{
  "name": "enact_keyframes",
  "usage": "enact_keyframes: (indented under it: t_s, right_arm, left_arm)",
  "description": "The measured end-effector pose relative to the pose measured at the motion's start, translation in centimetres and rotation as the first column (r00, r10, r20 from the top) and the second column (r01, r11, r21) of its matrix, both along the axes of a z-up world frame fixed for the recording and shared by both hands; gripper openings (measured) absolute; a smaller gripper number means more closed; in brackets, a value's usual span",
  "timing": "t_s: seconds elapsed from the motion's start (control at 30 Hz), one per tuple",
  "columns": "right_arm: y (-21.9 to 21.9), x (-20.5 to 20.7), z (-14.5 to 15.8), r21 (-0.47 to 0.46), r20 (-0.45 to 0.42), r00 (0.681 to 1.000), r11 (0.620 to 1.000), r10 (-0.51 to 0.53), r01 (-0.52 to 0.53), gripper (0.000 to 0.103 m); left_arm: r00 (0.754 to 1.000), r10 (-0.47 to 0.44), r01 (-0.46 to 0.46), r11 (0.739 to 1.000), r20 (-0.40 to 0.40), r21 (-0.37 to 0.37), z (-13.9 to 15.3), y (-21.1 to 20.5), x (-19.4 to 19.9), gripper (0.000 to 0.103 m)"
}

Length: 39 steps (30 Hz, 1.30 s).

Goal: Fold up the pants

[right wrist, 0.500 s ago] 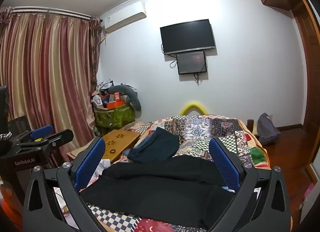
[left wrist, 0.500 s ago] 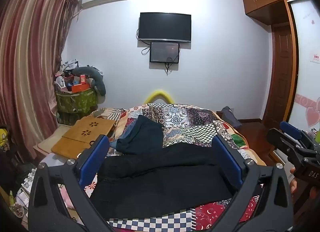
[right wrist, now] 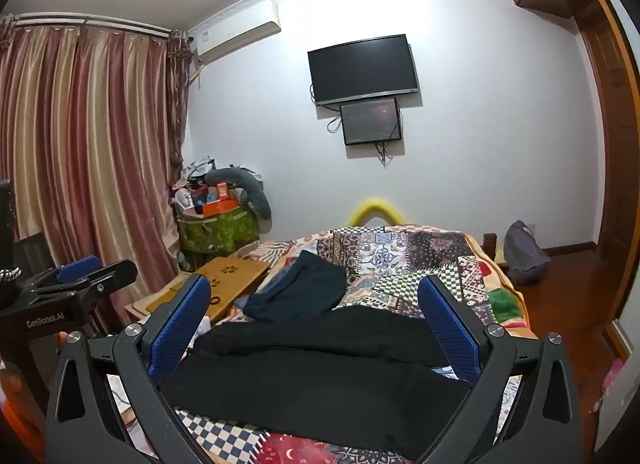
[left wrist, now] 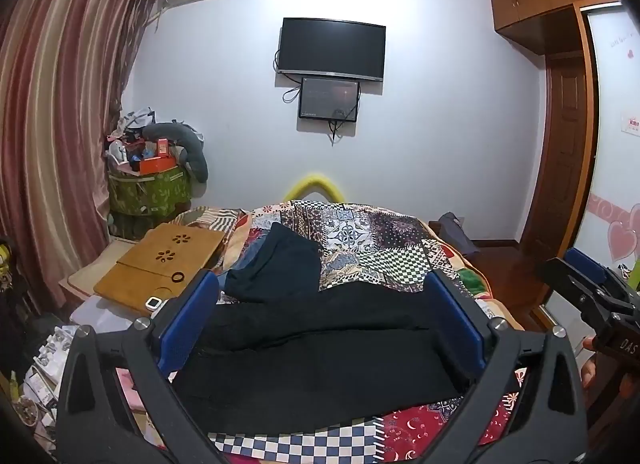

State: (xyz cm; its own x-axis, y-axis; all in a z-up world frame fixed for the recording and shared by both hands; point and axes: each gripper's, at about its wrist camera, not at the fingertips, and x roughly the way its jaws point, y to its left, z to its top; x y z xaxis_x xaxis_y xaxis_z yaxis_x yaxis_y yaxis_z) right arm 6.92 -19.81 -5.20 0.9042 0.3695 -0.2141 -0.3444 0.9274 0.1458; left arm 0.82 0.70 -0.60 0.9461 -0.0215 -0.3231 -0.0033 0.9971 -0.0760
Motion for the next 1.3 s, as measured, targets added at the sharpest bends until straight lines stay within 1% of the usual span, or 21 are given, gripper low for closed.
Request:
enact_keyframes:
  t_s: [0.27, 0.33, 0.9, 1.3]
  right_arm:
    - [-0.5, 0.2, -0.2, -0.004, -0.003, 1.000, 1.000, -0.011, 0.011, 0.103]
    - [-0.3, -0.1, 0.1, -0.004, -0.003, 1.000, 1.000, -0.017, 0.017, 0.103]
    - [-0.4, -0.5, 0.6, -0.002, -0.005, 0.999, 0.999, -0.033, 0.033, 0.103]
    - [-0.7, -0.5, 0.9, 0.001, -0.006, 0.999, 0.999, -0.036, 0.036, 0.103]
  left_arm:
    - [1.000, -0.010, 0.010, 1.000, -0.001, 0.010, -0.2, -0.2, 0.4, 0.103]
    - [1.000, -0.012, 0.012, 1.000, 0.001, 0.014, -0.4, -0.2, 0.4, 0.103]
    - [1.000, -0.012, 0.011, 0.999, 0.024, 0.047, -0.8, -0.8, -0.7, 0.103]
    - [1.000, -0.009, 0.008, 0.999, 0.026, 0.044, -0.3, -0.9, -0.9, 0.103]
